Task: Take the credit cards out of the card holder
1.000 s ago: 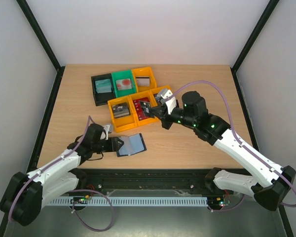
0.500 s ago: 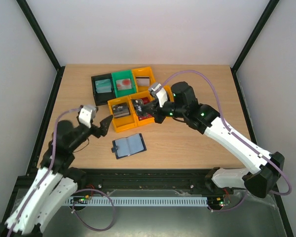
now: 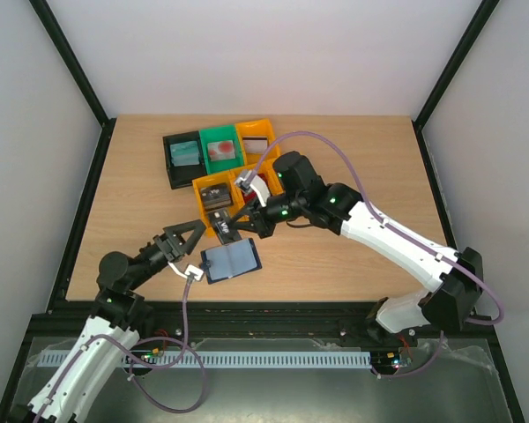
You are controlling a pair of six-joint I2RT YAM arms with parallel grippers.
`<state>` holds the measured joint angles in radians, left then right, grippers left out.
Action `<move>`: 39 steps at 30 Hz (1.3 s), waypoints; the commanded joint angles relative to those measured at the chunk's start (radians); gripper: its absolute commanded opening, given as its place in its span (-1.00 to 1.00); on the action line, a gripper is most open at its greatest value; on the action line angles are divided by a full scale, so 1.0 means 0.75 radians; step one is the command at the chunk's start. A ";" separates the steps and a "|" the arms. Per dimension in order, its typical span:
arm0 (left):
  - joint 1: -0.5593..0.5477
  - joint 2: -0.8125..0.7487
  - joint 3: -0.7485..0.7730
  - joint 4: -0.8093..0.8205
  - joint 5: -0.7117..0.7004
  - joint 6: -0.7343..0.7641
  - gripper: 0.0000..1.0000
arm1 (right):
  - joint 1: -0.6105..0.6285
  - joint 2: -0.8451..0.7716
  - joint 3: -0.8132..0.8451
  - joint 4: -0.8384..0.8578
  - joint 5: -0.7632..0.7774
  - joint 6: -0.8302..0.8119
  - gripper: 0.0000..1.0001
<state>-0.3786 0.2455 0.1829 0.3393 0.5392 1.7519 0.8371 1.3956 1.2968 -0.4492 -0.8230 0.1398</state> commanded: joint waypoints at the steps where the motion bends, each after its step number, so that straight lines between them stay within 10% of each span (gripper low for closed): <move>1: -0.011 0.018 0.015 0.234 0.103 0.363 0.63 | 0.048 0.014 0.048 -0.003 -0.080 0.028 -0.97; 8: -0.060 0.063 0.039 0.119 0.139 0.451 0.37 | 0.095 0.063 0.060 0.116 -0.126 0.085 -0.97; 20: -0.111 0.037 0.073 -0.007 0.102 0.423 -0.96 | 0.100 0.117 0.103 0.093 -0.038 0.074 -0.96; 25: -0.152 0.059 0.209 -0.455 -0.185 0.318 -0.96 | -0.017 0.039 0.040 0.124 0.356 0.217 -0.17; 32: -0.248 0.437 0.554 -0.870 -0.690 -0.448 -0.96 | -0.182 -0.128 -0.099 0.129 0.758 0.299 0.36; 39: -0.261 0.959 1.051 -1.368 -0.750 -1.123 -0.96 | -0.263 -0.285 -0.192 0.135 0.953 0.280 0.81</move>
<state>-0.5671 0.8471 0.8551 -0.4126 0.0608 1.2797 0.6682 1.2438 1.1851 -0.3576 -0.2474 0.3492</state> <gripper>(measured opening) 0.023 0.861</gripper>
